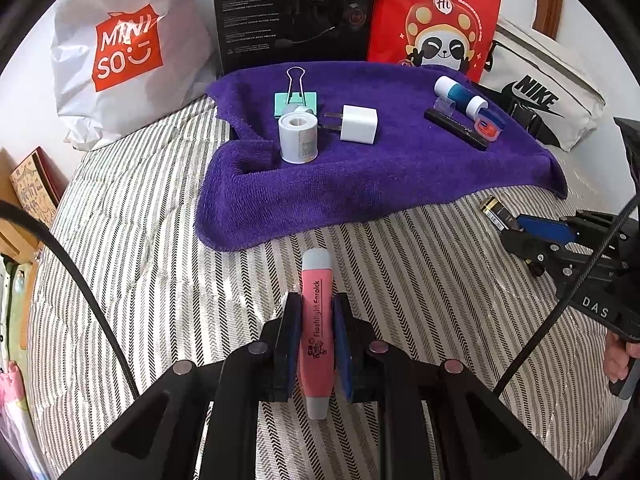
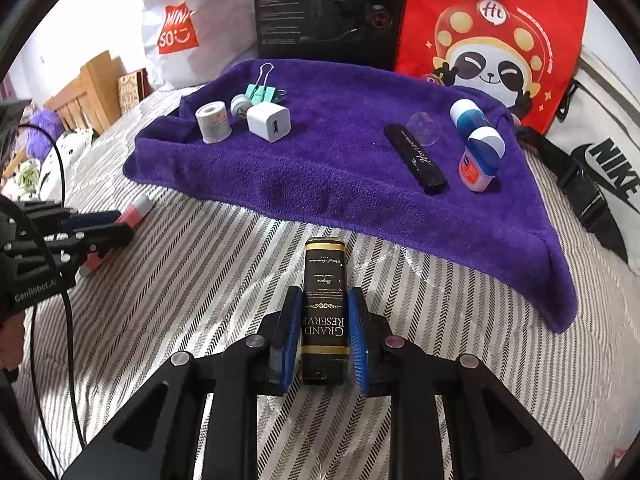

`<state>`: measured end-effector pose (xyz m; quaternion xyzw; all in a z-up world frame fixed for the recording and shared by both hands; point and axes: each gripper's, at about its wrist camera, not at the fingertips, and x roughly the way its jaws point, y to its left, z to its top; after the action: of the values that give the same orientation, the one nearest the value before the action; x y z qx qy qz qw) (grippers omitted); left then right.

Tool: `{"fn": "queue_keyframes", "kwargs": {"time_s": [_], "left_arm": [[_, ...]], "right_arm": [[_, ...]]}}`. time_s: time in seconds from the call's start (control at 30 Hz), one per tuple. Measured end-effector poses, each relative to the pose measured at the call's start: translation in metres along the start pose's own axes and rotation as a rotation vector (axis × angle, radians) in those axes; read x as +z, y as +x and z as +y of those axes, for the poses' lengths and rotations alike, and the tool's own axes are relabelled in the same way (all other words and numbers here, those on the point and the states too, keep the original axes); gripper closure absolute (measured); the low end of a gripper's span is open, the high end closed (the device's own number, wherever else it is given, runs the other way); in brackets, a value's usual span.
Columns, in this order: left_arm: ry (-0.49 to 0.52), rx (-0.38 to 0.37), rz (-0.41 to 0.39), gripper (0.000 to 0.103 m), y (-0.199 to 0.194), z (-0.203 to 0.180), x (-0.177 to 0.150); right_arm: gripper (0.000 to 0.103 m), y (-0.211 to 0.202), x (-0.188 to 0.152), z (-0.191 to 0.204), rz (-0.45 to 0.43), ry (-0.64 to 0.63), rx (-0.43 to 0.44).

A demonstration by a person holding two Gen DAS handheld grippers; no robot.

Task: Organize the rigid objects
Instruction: 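Carry the pink tube with left tool while right tool carries the Grand Reserve tube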

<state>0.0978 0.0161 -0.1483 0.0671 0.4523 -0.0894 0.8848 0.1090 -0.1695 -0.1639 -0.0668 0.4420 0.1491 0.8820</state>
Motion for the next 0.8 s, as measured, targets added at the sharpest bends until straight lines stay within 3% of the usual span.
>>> {"fn": "queue_keyframes", "kwargs": {"time_s": [0.27, 0.53, 0.8], "left_arm": [[0.007, 0.010, -0.011, 0.087, 0.001, -0.004, 0.000], [-0.019, -0.029, -0.003, 0.087, -0.006, 0.002, 0.001], [-0.026, -0.053, -0.044, 0.087, -0.027, 0.010, 0.013]], "right_arm": [[0.079, 0.001, 0.001, 0.003, 0.005, -0.017, -0.006], [0.080, -0.003, 0.004, -0.004, 0.030, -0.024, 0.046], [0.080, -0.030, 0.009, -0.019, -0.011, -0.009, 0.083]]}}
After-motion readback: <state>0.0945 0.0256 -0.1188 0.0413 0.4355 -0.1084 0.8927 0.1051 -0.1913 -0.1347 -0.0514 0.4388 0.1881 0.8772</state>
